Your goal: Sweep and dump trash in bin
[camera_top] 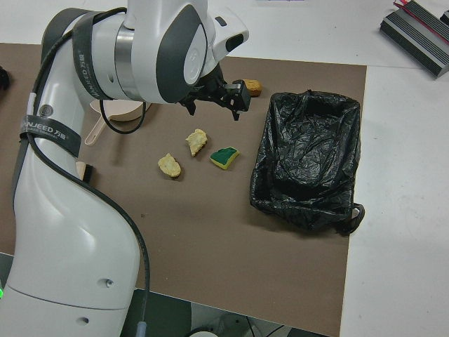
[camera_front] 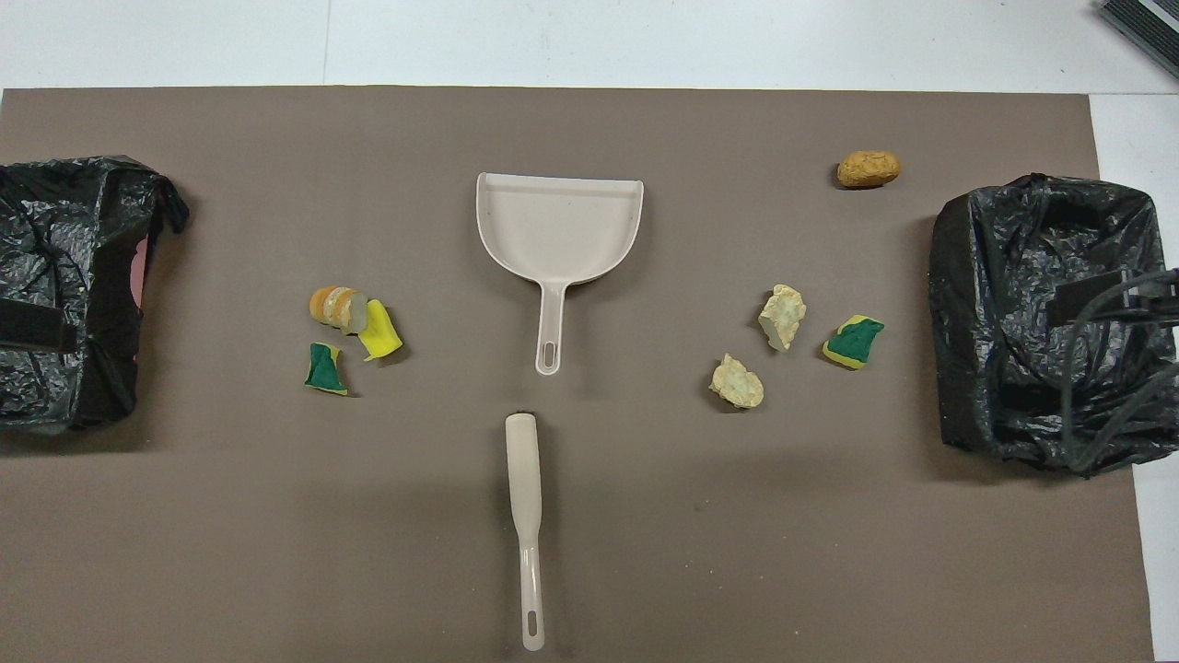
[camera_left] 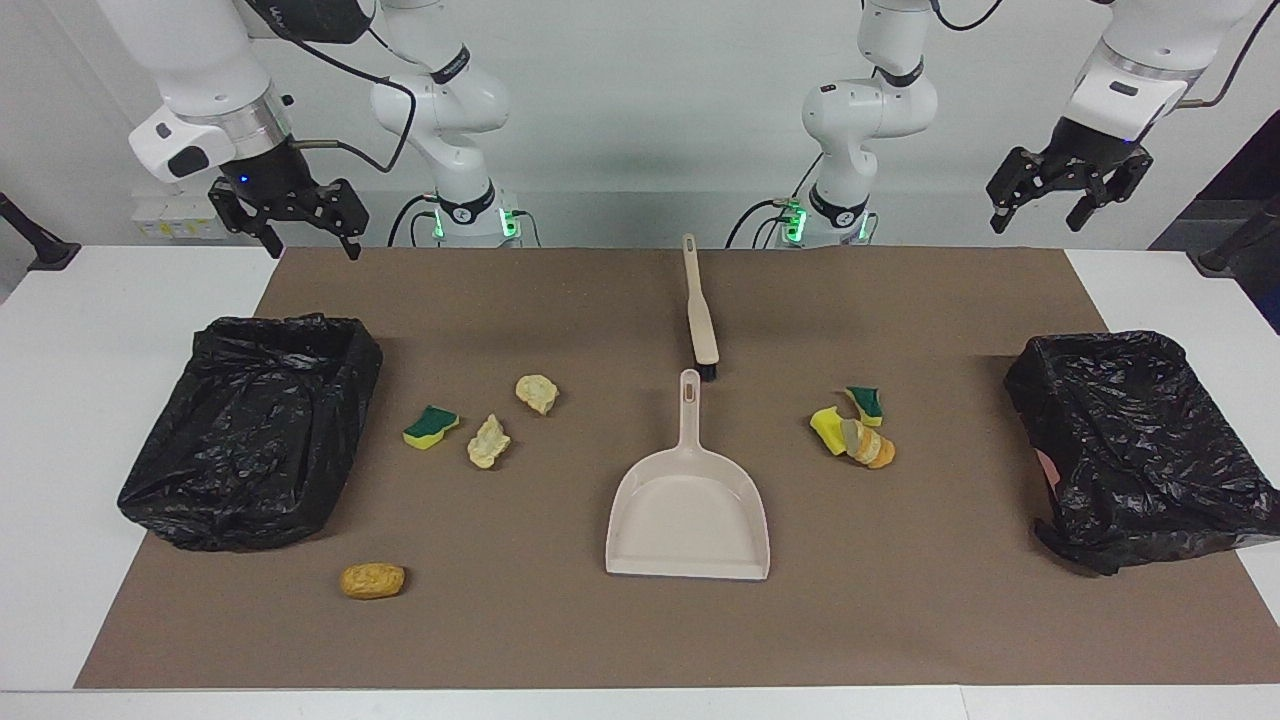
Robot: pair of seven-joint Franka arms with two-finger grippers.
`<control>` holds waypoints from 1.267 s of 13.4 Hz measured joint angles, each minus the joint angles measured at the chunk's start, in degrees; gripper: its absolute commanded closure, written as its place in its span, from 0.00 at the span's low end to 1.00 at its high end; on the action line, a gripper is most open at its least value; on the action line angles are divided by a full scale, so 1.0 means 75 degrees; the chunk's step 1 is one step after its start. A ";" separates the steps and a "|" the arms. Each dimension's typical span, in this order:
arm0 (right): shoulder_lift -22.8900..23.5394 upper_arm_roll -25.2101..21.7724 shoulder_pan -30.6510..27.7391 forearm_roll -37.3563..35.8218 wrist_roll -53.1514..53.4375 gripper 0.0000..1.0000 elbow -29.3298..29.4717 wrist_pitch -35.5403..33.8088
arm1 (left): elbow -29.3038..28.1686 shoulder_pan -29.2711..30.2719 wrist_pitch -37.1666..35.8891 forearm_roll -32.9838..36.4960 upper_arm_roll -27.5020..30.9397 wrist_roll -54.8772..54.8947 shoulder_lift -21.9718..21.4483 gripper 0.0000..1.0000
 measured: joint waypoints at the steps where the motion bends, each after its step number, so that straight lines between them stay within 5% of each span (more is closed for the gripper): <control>1: 0.0000 -0.0004 0.0000 0.0026 0.0000 0.00 0.0000 -0.0004 | 0.0000 0.0000 0.0020 0.0000 0.0000 0.0000 0.0000 0.00; 17: -0.0007 -0.0033 0.0013 0.0146 0.0037 0.00 -0.0028 -0.0274 | -0.0002 0.0000 0.0033 0.0000 0.0003 -0.0001 0.0001 0.00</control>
